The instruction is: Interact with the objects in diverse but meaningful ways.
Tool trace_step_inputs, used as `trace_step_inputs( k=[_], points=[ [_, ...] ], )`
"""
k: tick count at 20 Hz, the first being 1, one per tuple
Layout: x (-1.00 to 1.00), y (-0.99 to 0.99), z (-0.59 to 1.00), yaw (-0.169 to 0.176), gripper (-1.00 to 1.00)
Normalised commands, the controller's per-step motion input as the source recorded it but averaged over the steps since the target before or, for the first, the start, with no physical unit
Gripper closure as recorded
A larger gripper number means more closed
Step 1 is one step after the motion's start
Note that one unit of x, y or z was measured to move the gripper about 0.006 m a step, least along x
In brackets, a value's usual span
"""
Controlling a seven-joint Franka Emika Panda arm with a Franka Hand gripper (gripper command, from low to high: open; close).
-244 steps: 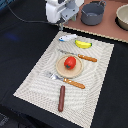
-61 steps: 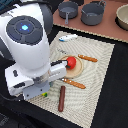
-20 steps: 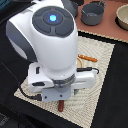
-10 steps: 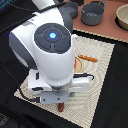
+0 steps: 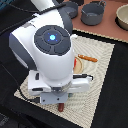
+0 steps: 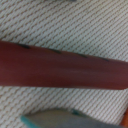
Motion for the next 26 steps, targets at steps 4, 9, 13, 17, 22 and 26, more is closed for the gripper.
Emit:
trace_step_inputs(
  k=[4, 9, 13, 17, 22, 26],
  points=[
    [0.21, -0.04, -0.03, 0.001, 1.00],
    [0.33, -0.01, 0.32, 0.000, 1.00],
    [0.18, 0.21, 1.00, -0.019, 1.00],
    [0.05, 0.44, 1.00, 0.000, 1.00],
    [-0.37, 0.69, 0.81, 0.000, 1.00],
    [-0.57, 0.79, 0.56, 0.000, 1.00]
  ],
)
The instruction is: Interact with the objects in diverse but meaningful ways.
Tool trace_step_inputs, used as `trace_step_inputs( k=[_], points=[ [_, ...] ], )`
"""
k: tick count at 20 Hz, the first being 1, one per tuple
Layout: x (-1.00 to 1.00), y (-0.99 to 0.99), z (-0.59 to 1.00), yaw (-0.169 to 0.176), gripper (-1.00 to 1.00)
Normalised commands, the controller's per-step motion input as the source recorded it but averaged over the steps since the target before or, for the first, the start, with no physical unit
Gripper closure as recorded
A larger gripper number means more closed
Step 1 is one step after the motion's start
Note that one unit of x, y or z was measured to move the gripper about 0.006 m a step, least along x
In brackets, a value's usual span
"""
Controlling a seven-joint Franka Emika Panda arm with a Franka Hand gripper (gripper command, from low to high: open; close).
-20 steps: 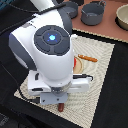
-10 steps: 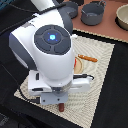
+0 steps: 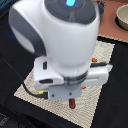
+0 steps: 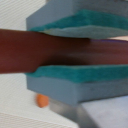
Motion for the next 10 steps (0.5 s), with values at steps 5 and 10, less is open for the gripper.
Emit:
trace_step_inputs(
  k=[5, 10],
  points=[
    [-0.56, 0.85, 0.17, 0.031, 1.00],
    [-0.49, 0.76, 0.01, 0.057, 1.00]
  ],
)
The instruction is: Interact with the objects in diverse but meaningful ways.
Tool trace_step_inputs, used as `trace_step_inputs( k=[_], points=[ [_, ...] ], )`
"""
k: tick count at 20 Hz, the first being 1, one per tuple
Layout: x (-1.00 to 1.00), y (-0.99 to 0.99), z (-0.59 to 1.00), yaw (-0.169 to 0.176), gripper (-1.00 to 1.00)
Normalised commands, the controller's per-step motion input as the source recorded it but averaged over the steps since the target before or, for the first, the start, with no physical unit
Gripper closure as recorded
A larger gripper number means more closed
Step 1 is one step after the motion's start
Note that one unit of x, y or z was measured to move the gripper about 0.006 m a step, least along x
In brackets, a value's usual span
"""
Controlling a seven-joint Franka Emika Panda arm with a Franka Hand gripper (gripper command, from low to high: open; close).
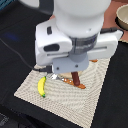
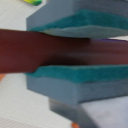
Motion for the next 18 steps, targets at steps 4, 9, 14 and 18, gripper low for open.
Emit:
trace_step_inputs(
  k=[4, 9, 14, 18],
  points=[
    [-0.46, 0.73, 0.00, 0.052, 1.00],
    [-0.42, 0.66, 0.00, 0.044, 1.00],
    [-0.39, 0.61, 0.07, 0.025, 1.00],
    [-0.44, 0.61, 0.09, 0.013, 1.00]
  ],
)
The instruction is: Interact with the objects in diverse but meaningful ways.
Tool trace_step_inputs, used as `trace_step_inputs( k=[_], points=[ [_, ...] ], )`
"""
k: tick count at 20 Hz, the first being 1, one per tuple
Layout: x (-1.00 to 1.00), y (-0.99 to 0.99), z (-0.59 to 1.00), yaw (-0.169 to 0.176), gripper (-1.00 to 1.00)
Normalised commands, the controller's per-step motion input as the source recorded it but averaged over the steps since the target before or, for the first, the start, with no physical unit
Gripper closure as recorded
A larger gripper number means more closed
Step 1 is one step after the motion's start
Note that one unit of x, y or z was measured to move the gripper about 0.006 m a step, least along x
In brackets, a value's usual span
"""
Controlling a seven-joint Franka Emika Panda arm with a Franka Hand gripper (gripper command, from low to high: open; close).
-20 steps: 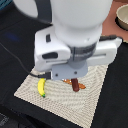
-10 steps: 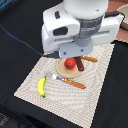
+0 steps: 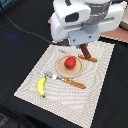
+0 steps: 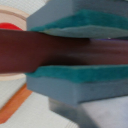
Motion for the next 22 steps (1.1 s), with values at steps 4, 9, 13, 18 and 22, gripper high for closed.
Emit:
trace_step_inputs(
  k=[4, 9, 13, 18, 22],
  points=[
    [-0.56, 0.53, -0.05, 0.033, 1.00],
    [-0.67, 0.41, -0.26, 0.037, 1.00],
    [-0.70, 0.44, -0.25, 0.020, 1.00],
    [-0.77, 0.46, -0.21, 0.015, 1.00],
    [-0.91, 0.42, -0.26, 0.020, 1.00]
  ],
)
